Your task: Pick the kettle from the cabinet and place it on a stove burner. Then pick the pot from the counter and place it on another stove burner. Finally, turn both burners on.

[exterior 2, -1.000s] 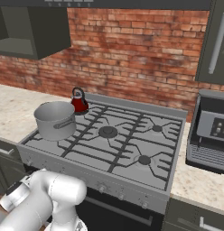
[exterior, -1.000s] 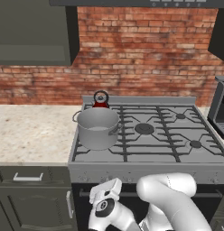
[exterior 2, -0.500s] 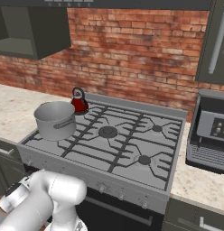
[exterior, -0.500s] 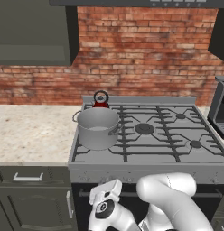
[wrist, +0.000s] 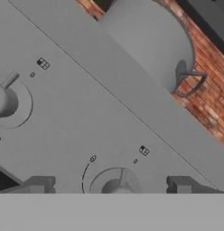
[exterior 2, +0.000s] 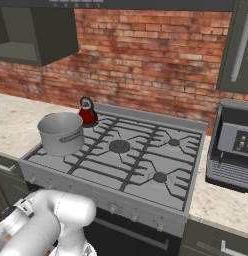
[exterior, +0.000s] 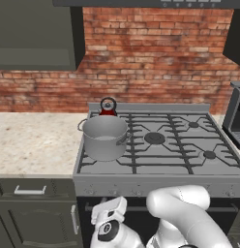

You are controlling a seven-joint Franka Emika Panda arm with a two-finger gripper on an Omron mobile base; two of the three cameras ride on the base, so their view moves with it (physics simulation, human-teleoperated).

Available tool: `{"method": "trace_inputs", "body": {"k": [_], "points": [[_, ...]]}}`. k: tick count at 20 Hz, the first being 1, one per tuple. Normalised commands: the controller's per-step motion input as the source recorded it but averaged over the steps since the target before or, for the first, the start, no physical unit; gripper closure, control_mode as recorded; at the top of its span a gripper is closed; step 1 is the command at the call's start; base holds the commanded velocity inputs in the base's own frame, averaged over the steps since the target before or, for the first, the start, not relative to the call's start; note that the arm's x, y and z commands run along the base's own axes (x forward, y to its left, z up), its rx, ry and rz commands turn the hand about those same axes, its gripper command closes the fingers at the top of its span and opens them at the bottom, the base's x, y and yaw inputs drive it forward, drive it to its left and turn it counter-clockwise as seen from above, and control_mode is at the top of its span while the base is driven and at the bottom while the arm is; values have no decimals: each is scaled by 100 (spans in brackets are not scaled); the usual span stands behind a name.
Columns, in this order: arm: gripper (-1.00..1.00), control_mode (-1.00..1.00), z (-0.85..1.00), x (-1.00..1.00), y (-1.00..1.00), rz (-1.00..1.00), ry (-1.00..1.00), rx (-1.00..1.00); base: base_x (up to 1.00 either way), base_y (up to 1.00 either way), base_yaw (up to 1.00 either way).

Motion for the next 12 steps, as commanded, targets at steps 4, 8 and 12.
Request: {"method": "trace_inputs", "body": {"k": [4, 8, 12], "points": [[-100, -100, 0, -14, 35, 2, 0, 2, 0, 0, 0], [-100, -100, 0, -14, 24, 2, -1, 2, 0, 0, 0], [-100, -100, 0, -8, 6, 6, 0, 5, 0, 0, 0]]}}
